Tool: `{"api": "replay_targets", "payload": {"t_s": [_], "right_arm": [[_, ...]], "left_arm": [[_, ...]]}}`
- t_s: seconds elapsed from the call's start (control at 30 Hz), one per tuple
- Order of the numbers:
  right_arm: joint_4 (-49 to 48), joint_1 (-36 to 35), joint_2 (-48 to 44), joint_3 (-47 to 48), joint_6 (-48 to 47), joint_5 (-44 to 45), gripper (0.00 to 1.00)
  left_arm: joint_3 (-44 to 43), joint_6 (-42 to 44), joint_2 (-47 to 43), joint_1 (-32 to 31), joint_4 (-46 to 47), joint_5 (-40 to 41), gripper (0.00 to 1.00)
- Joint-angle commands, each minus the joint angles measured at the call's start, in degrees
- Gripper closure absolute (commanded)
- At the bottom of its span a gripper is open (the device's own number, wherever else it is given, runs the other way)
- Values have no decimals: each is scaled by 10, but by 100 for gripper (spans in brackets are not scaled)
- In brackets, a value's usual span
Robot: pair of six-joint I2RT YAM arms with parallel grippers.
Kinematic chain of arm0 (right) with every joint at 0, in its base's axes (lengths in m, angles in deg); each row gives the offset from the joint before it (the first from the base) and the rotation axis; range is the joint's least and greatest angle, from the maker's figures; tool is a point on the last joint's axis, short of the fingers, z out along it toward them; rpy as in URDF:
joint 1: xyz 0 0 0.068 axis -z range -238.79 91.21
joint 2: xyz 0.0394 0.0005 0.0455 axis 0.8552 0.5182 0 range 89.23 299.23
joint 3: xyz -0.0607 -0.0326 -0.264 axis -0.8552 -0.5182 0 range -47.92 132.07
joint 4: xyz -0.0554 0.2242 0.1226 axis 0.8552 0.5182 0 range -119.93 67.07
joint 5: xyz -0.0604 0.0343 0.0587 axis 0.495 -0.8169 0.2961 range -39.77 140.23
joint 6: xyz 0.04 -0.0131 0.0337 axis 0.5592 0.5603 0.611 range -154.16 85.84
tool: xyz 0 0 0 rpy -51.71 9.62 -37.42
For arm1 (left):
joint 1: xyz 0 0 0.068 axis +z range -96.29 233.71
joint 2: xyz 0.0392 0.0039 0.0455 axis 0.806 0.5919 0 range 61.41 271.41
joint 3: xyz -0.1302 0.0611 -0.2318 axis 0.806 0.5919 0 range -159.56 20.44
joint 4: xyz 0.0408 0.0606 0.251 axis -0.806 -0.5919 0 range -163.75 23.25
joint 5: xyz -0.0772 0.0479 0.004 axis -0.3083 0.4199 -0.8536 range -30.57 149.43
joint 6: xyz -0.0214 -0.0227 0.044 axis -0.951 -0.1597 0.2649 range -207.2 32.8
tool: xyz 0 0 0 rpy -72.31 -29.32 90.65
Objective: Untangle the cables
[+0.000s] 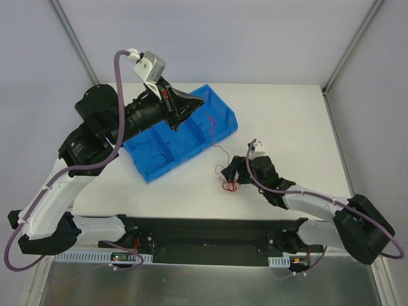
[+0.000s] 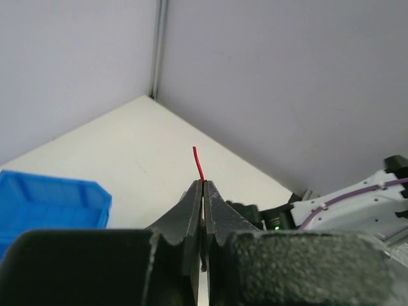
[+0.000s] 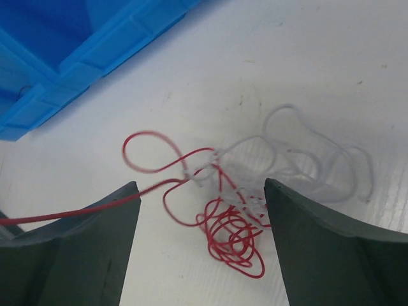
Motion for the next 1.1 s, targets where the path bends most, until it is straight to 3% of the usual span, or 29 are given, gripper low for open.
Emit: {"api": "replay_targets", "payload": {"t_s": [0.0,0.1,0.17,0.33,0.5,0.7,0.8,0.93,1.0,1.07], "right_arm": [[-2,-5,49,68,43,133,20],[48,-1,78,95,89,224,21],[65,8,93,94,143,265,29],[178,18,96,101,261,358,67],[180,24,80,88,273,369,68],[152,35,81,77,263,350,66],[157,59,64,57,305,347,75],[157,89,34,31,336,351,94],[118,91,29,23,311,339,99],[53,92,30,16,243,290,99]], "left_arm": [[-79,8,19,-5,19,-58,100],[-118,5,19,-5,19,-81,100],[-136,7,10,-5,20,-75,100],[-161,38,-25,-4,22,-22,100],[-159,78,-49,-4,22,32,100],[-77,86,-95,-5,16,102,100],[-40,97,-126,-4,-7,182,100],[7,111,-166,-5,-53,287,100],[41,98,-185,-4,-78,339,100],[108,61,-205,-4,-90,328,100]]}}
